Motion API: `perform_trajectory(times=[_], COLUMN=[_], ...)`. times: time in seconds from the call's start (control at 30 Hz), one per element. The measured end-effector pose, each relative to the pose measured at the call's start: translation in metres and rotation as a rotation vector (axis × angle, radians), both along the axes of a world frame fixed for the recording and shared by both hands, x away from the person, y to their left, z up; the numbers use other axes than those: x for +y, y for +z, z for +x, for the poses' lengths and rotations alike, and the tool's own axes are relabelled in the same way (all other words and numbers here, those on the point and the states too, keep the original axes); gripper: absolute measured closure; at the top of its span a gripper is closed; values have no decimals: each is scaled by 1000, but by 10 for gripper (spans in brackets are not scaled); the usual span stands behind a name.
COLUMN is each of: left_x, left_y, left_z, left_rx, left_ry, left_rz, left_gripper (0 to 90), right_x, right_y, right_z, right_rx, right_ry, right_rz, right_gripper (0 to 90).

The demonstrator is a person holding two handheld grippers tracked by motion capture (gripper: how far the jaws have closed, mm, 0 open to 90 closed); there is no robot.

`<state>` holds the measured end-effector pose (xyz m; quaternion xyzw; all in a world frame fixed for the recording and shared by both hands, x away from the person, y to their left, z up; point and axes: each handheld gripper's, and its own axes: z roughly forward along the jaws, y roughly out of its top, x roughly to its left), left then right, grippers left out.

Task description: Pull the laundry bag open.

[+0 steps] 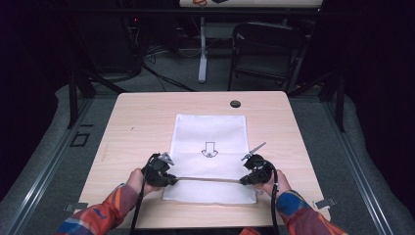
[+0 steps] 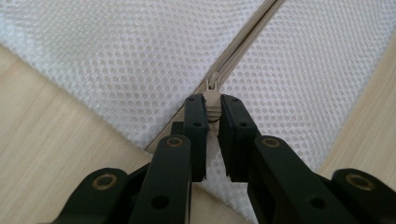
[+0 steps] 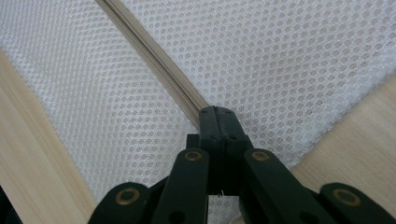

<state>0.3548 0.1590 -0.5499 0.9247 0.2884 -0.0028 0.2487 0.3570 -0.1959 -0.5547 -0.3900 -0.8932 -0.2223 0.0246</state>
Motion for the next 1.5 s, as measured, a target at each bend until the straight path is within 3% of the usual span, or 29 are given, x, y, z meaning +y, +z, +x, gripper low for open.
perform_trajectory(times=[0.47, 0.53, 0.6, 0.67, 0.7, 1.0, 1.37, 1.43, 1.47, 1.5], left_x=[14, 15, 18, 21, 22, 36, 34, 33, 33, 33], left_y=[1, 2, 2, 2, 3, 2, 0, 0, 0, 1], left_z=[-2, -2, -3, -3, -4, -5, -4, -5, -4, -4], left_rx=[3, 3, 1, 3, 2, 15, 23, 29, 30, 28], left_ry=[25, 29, 36, 43, 48, 85, 84, 80, 85, 85], left_rz=[10, 9, 10, 5, 13, 24, 46, 37, 33, 35], left_gripper=[818, 818, 819, 818, 818, 818, 812, 792, 724, 666], right_x=[-1, 0, -1, 0, -1, -4, -4, -4, -3, -3], right_y=[0, 0, 0, 0, 0, 0, 0, 2, 2, 4], right_z=[1, 0, 0, 0, 1, 2, 3, 3, 3, 2], right_rx=[-3, 0, -5, -5, -4, -21, -21, -4, 6, -18], right_ry=[3, -10, 0, -15, -1, 2, 15, 21, 35, 34], right_rz=[-9, 12, -12, 9, -10, -21, -19, -1, 29, 16], right_gripper=[900, 900, 900, 900, 900, 900, 900, 804, 764, 731])
